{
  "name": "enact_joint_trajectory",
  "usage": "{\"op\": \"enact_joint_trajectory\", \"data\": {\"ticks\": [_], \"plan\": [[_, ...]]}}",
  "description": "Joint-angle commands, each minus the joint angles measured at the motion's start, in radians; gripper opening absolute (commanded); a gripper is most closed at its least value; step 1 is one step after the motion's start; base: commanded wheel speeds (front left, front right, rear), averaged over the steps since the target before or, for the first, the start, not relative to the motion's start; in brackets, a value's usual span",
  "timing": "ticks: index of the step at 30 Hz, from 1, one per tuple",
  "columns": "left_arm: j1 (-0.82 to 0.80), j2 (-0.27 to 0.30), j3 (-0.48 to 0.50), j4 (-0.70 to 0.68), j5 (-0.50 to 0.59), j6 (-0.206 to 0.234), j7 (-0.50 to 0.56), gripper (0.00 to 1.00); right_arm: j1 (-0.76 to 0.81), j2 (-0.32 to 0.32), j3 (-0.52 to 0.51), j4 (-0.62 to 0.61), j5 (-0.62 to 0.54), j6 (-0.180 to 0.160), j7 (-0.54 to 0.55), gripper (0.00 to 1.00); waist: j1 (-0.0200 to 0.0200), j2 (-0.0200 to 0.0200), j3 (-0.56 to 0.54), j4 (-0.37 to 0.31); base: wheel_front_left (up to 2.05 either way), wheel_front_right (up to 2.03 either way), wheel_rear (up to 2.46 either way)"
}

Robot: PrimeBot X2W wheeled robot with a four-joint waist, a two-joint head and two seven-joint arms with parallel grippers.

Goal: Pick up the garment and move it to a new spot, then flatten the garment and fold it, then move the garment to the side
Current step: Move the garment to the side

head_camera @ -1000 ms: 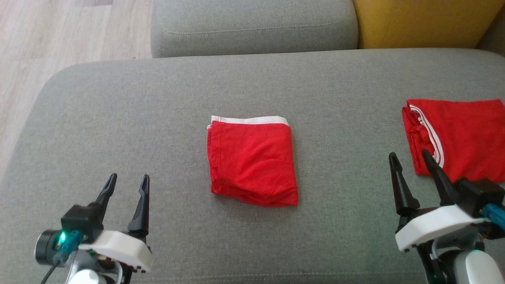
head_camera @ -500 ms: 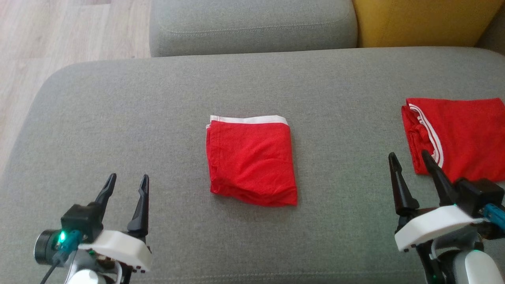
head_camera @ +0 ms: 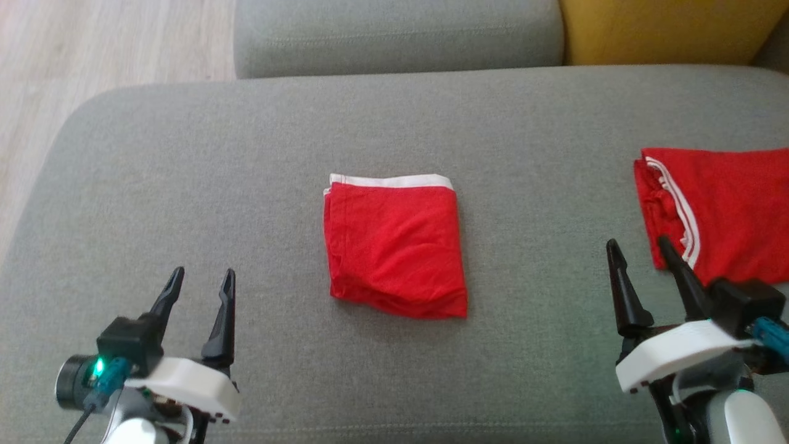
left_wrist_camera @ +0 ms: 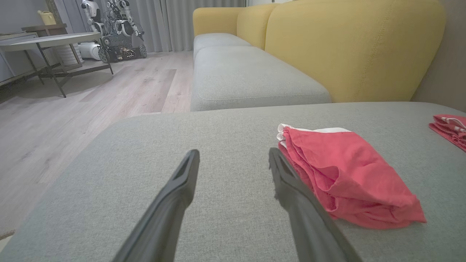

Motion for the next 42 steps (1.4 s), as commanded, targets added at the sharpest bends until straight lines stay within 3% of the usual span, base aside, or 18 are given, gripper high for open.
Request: {"op": "enact_joint_trajectory", "data": {"ticks": [1,17,23,27,28,29,30,31,42], "plan": [[-0.073,0.029,0.036,-0.037,-0.006,0.003,-0.010,1.00,-0.060,-0.004,0.022,-0.018,-0.008,-0.001,0.003,1.00,0.0000,0.0000,0.019,0.009,0.00,0.00,0.00],[-0.259,-0.037,0.005,-0.011,0.005,-0.047,-0.062,1.00,-0.302,-0.004,0.159,0.292,0.011,-0.001,-0.041,1.00,0.0000,0.0000,0.228,0.139,0.00,0.00,0.00],[-0.310,-0.067,0.000,0.031,0.012,-0.072,-0.084,1.00,-0.380,-0.003,0.257,0.488,0.086,-0.001,-0.077,1.00,0.0000,0.0000,0.279,0.174,0.00,0.00,0.00],[-0.314,-0.070,0.007,0.041,0.016,-0.076,-0.088,1.00,-0.395,-0.003,0.290,0.548,0.128,-0.001,-0.065,1.00,0.0000,0.0000,0.290,0.170,0.00,0.00,0.00],[-0.315,-0.071,0.010,0.043,0.016,-0.076,-0.089,1.00,-0.401,-0.003,0.303,0.561,0.146,-0.001,-0.059,0.95,0.0000,0.0000,0.292,0.166,0.00,0.00,0.00],[-0.315,-0.071,0.014,0.045,0.017,-0.077,-0.089,1.00,-0.406,-0.003,0.317,0.568,0.158,-0.001,-0.058,0.37,0.0000,0.0000,0.295,0.162,0.00,0.00,0.00],[-0.315,-0.071,0.018,0.046,0.018,-0.077,-0.090,1.00,-0.413,-0.003,0.326,0.571,0.160,-0.001,-0.060,0.06,0.0000,0.0000,0.297,0.158,0.00,0.00,0.00],[-0.315,-0.070,0.023,0.047,0.019,-0.076,-0.091,1.00,-0.417,-0.003,0.335,0.575,0.164,-0.001,-0.058,0.00,0.0000,0.0000,0.298,0.152,0.00,0.00,0.00],[-0.307,-0.052,0.050,0.027,0.037,-0.078,-0.093,1.00,-0.434,-0.022,0.359,0.511,0.080,-0.001,-0.055,0.00,0.0000,0.0000,0.301,0.029,0.00,0.00,0.00]]}}
